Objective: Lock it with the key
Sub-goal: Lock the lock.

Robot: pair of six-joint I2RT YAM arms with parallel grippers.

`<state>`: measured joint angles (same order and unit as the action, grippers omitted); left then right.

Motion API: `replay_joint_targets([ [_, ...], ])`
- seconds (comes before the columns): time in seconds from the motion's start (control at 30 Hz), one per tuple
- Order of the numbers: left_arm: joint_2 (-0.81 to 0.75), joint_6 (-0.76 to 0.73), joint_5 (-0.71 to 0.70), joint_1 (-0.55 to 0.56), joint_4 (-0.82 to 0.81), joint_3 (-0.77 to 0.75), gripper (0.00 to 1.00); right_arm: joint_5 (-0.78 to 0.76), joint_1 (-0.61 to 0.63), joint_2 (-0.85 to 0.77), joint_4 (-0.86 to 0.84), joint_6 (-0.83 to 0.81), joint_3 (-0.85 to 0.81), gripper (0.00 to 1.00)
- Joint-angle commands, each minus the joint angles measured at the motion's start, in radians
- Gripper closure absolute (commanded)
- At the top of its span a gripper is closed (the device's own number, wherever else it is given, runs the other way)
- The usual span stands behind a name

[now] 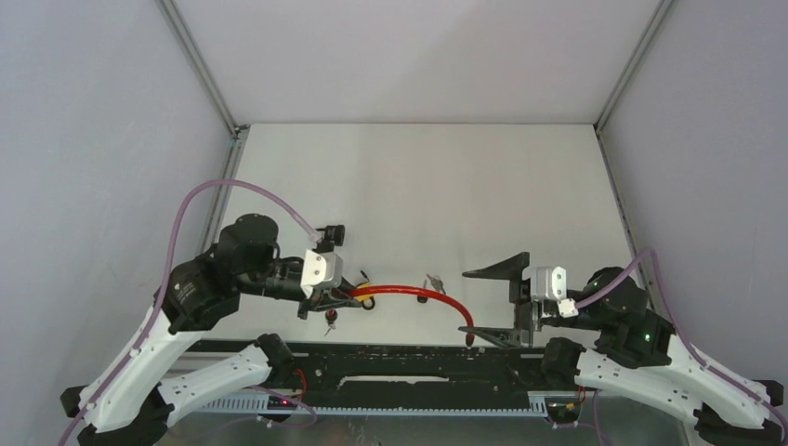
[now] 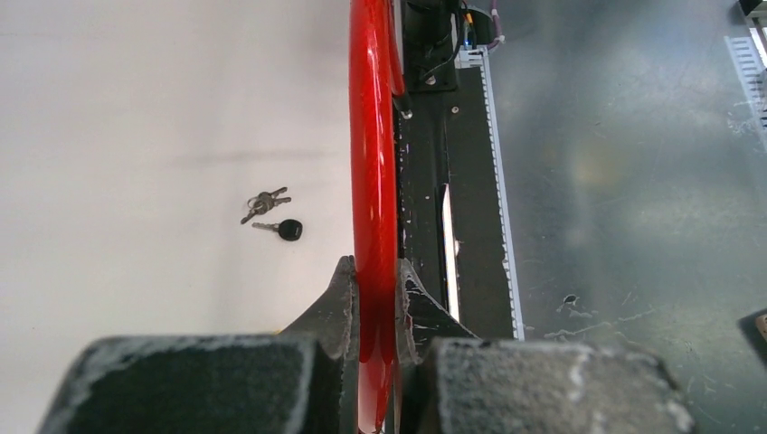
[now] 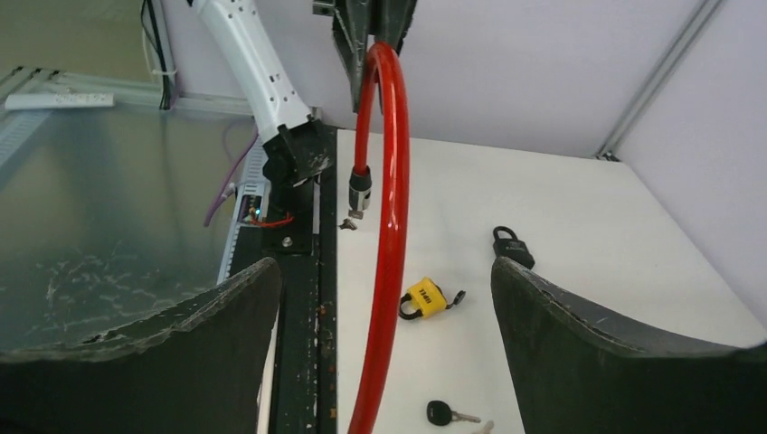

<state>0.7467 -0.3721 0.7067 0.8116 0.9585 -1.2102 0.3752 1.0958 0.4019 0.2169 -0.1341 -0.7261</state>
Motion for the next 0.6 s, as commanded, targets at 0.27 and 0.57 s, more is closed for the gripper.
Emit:
replay_joint_targets([
  [0.27,-0.043,-0.026,0.045,0.009,-0.130,0.001,1.00,0.042,0.012,0.180,0.059,-0.001,-0.048,0.17],
  [0.57,-0.102,-0.016,-0.072,0.012,-0.173,0.053,0.79,-0.082,0.045,0.222,-0.019,0.076,-0.050,1.00],
])
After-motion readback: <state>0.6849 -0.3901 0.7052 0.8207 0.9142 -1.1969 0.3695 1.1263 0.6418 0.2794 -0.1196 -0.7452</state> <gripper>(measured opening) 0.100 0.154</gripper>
